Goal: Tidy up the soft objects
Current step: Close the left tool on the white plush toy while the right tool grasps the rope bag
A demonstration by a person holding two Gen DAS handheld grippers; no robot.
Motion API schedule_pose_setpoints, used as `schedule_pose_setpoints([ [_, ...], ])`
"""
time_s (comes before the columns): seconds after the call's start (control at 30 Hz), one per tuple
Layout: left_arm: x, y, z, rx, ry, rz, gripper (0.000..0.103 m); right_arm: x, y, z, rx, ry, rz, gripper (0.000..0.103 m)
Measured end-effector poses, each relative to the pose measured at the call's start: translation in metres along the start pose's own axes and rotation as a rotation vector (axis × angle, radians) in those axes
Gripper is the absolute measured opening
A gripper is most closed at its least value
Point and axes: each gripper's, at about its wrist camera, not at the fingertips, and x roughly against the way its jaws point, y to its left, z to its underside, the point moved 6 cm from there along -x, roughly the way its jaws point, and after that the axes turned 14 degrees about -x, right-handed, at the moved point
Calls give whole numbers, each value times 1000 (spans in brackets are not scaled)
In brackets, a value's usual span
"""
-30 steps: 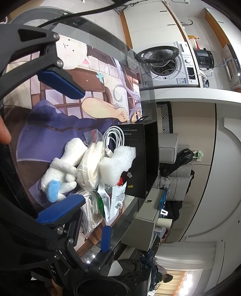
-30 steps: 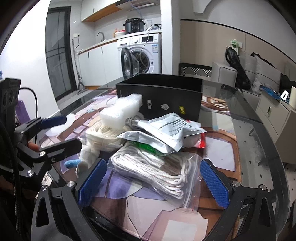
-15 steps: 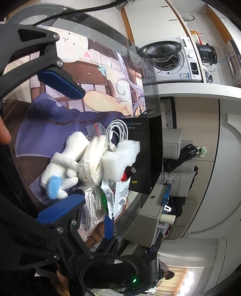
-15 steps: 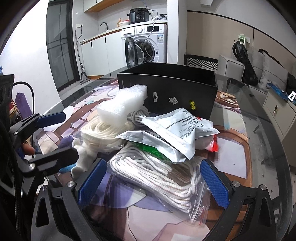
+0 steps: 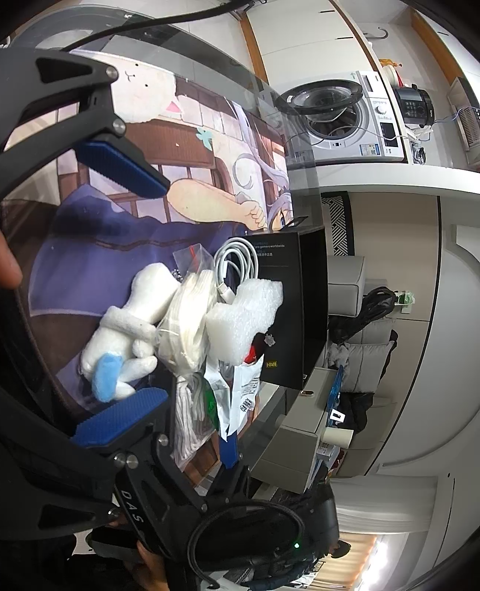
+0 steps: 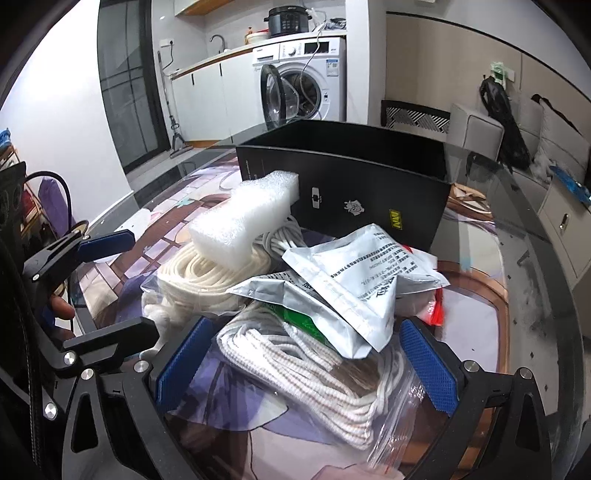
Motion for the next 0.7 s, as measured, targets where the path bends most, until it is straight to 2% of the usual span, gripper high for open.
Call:
schedule_pose_setpoints([
  [0.3,-3,3,1,1,7,0,103,13,-2,20,31,83,-62,102],
  [0.43,-3,1,0,-1,6,8,103,12,0,29,72,89,-57,102],
  [0.53,-3,1,0,2,3,9,103,10,4,34,139,77,-12,102],
  [0.7,-3,1,0,0,10,8,103,12,-1,37,117,53,-38,102],
])
